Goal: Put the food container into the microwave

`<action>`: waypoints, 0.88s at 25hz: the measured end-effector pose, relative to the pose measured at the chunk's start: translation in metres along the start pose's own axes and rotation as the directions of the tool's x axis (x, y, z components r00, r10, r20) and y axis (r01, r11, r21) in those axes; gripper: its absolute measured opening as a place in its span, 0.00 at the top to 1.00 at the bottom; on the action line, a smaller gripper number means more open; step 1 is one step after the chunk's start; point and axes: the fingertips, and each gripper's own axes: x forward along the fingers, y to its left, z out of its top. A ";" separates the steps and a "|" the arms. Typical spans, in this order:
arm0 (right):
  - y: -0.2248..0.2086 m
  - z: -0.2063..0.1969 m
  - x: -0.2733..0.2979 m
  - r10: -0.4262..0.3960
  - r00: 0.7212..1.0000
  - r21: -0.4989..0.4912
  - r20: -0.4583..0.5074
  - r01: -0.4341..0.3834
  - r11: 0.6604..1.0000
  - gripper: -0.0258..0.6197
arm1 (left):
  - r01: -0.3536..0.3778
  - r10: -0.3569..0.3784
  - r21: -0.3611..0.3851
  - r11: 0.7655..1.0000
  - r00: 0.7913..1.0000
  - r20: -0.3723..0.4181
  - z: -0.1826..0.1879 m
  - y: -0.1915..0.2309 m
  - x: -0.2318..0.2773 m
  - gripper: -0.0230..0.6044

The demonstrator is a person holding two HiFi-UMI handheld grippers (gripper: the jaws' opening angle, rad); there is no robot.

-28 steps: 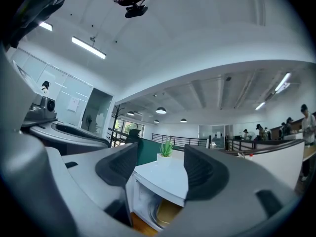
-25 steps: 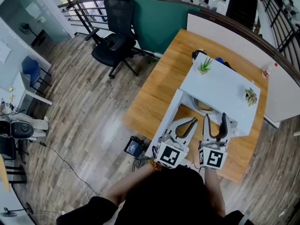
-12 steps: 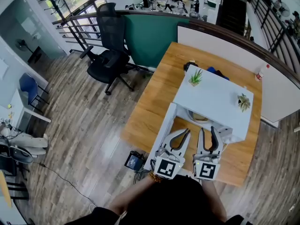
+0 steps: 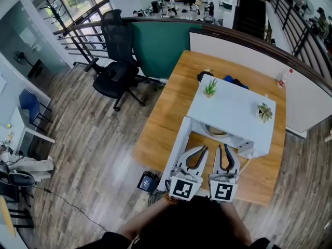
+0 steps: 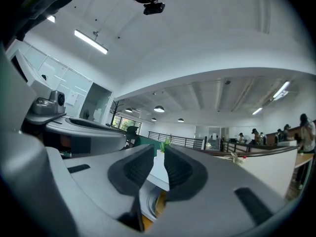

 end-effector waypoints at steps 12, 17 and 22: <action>0.007 -0.011 -0.005 0.020 0.999 0.011 -0.031 -0.020 1.000 0.95 | -0.013 0.012 -0.013 1.000 1.000 -0.015 -0.007 0.002 -0.009 0.90; 0.006 -0.016 -0.007 0.017 0.999 0.027 -0.048 -0.016 1.000 0.95 | -0.007 0.007 -0.019 1.000 1.000 -0.020 -0.008 0.000 -0.011 0.90; 0.005 -0.022 -0.009 0.011 0.998 0.037 -0.062 -0.009 0.999 0.95 | 0.008 -0.009 -0.015 1.000 0.999 -0.040 -0.011 -0.004 -0.014 0.90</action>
